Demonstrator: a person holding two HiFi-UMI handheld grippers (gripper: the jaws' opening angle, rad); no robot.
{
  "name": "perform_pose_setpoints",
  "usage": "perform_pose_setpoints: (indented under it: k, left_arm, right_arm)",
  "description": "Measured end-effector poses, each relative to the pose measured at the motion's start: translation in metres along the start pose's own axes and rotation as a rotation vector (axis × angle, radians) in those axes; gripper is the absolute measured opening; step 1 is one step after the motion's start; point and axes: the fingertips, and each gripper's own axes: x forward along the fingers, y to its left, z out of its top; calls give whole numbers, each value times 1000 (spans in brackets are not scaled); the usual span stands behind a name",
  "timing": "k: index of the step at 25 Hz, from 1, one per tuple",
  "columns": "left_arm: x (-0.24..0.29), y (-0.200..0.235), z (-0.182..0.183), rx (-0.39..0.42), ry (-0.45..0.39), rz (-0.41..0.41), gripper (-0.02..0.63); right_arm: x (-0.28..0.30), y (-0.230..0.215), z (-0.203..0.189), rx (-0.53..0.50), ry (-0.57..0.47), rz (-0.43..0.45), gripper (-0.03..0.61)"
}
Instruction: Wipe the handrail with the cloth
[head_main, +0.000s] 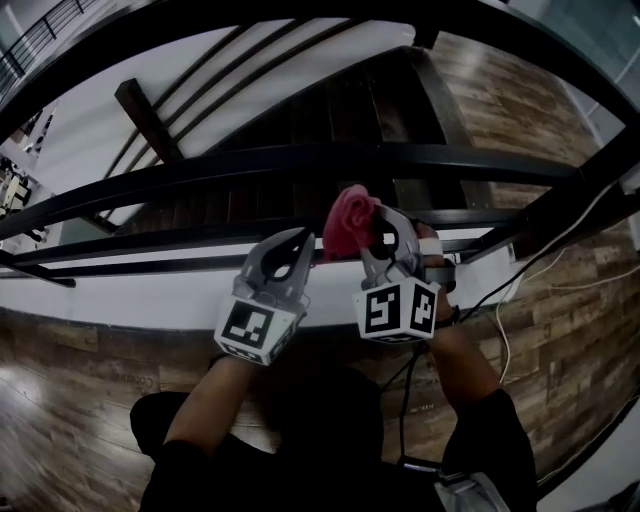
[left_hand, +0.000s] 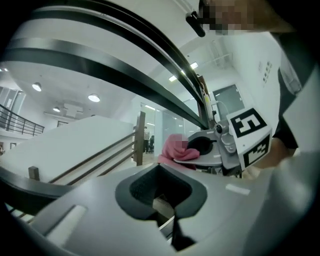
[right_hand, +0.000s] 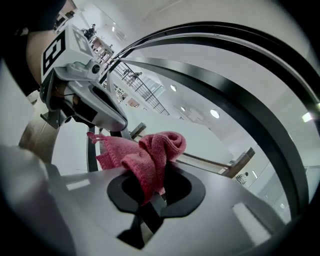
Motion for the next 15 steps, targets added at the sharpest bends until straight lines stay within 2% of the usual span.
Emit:
perform_pose_setpoints:
  k: [2, 6, 15]
  left_arm:
    - [10, -9, 10, -2, -23, -27, -2]
    - [16, -16, 13, -84, -54, -48, -2]
    - [45, -50, 7, -119, -69, -116, -2]
  right_arm:
    - [-3, -6, -7, 16, 11, -12, 46]
    - [-8, -16, -22, 13, 43, -40, 46]
    - [-24, -45, -61, 57, 91, -105, 46]
